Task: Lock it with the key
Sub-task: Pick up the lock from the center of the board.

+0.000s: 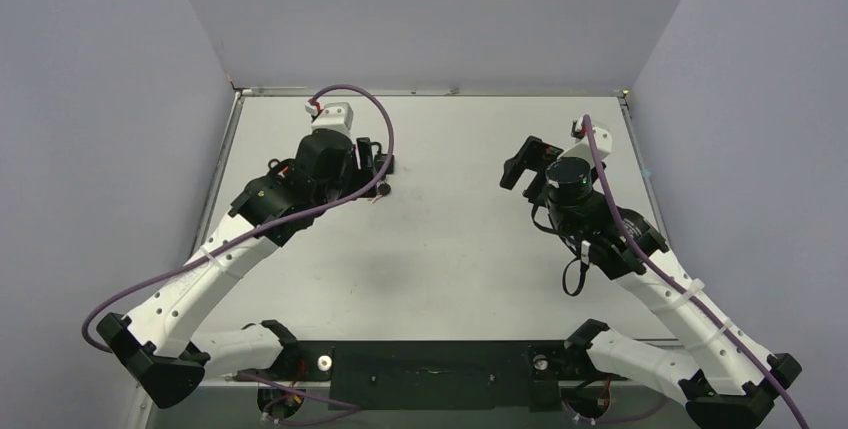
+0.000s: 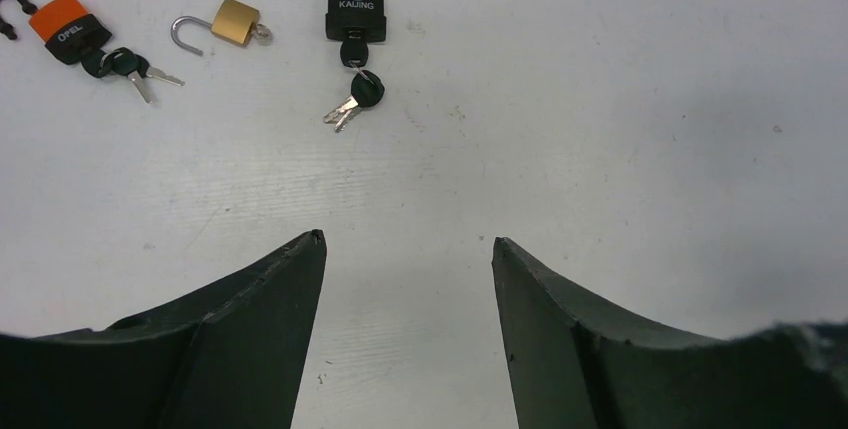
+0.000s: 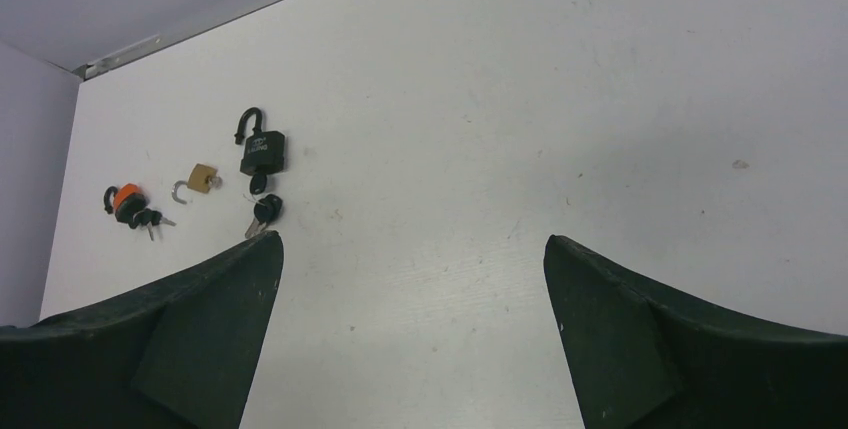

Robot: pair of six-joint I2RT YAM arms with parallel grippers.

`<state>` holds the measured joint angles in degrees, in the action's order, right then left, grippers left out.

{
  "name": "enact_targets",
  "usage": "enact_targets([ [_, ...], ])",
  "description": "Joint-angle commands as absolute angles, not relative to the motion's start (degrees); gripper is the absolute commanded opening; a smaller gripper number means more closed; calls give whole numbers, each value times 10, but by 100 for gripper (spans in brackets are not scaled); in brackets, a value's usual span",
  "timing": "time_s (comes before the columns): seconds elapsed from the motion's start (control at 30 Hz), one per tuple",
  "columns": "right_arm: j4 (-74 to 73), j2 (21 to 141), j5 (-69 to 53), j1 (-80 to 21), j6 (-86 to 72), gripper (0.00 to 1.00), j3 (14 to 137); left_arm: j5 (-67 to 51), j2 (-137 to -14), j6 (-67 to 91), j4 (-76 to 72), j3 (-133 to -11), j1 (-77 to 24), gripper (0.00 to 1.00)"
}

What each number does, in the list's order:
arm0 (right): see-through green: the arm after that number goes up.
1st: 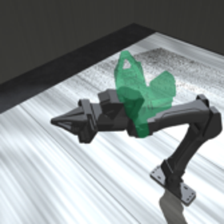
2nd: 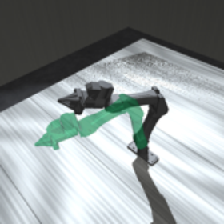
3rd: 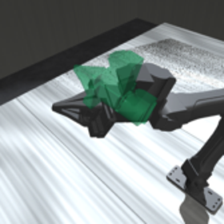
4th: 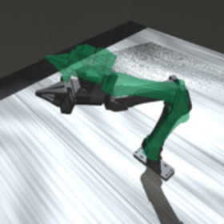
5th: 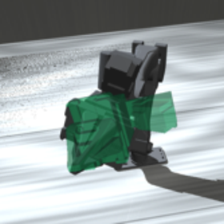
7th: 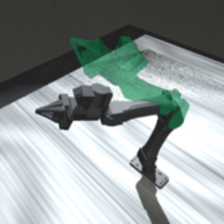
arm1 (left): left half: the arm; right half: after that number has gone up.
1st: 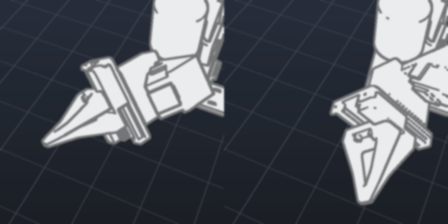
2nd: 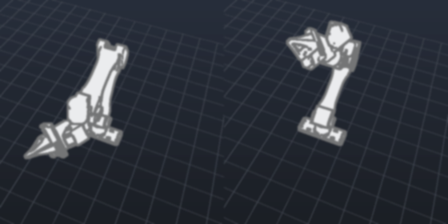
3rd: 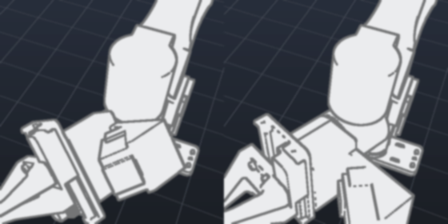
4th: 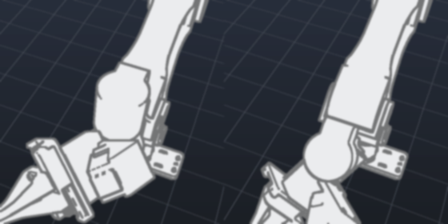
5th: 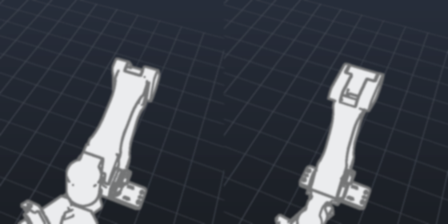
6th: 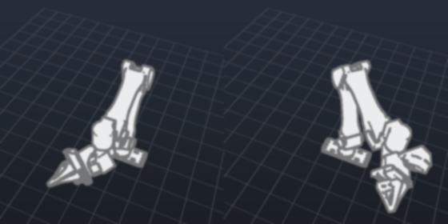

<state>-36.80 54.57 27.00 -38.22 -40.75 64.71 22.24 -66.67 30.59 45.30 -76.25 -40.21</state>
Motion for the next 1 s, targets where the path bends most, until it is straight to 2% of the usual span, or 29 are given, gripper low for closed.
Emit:
enact_targets([
  [0.0,-345,534,285,-380,-400,100,639,213,-667,314,429,-761,-394,60],
  [0.33,-336,536,281,-379,-389,100,633,194,-703,317,415,-769,-377,60],
  [0.43,-329,536,276,-379,-386,100,627,159,-730,334,393,-770,-338,60],
  [0.7,-297,559,244,-379,-389,100,611,38,-896,414,264,-787,-180,60],
  [0.77,-297,564,242,-378,-390,99,610,20,-978,420,245,-808,-167,60],
  [0.97,-297,568,246,-376,-386,99,601,31,-1121,379,257,-896,-169,60],
])
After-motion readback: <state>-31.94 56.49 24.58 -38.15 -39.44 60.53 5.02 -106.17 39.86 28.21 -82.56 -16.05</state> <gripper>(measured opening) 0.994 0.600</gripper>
